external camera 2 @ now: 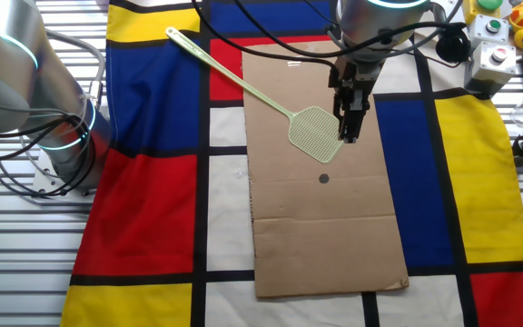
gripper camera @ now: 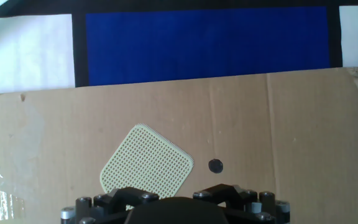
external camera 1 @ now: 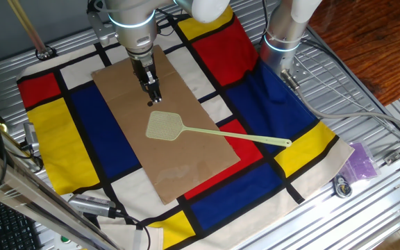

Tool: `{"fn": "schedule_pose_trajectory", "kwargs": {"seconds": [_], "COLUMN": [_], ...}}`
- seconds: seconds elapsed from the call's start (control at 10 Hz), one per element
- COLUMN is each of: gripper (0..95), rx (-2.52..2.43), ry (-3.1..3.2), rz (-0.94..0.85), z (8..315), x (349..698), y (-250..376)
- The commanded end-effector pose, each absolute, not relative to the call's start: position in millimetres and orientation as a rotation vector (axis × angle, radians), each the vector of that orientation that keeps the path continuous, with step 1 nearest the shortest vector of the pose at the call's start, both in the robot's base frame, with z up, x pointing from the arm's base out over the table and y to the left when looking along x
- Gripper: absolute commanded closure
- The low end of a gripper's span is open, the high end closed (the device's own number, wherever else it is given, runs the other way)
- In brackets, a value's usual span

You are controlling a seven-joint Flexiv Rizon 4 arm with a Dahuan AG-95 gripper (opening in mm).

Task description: Swat with a flyswatter

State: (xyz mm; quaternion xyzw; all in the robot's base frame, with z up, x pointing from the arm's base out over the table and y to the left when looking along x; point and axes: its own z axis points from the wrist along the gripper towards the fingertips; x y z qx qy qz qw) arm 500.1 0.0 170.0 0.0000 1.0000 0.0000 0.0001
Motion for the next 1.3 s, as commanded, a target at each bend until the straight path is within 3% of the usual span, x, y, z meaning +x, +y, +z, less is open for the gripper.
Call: {"fn": "schedule_pose_trajectory", "kwargs": {"seconds": [0.1,1.0,1.3], "gripper": [95.0,95.0,95.0], "rx": [-0.535,-0.621,-0.876], "ry": [3.041,3.053,3.048], "rz": [0.240,0.217,0.066], "z": [170.0,169.7,166.1], "x": [500.0,500.2,502.1], "y": [0.0,0.5,8.7]}}
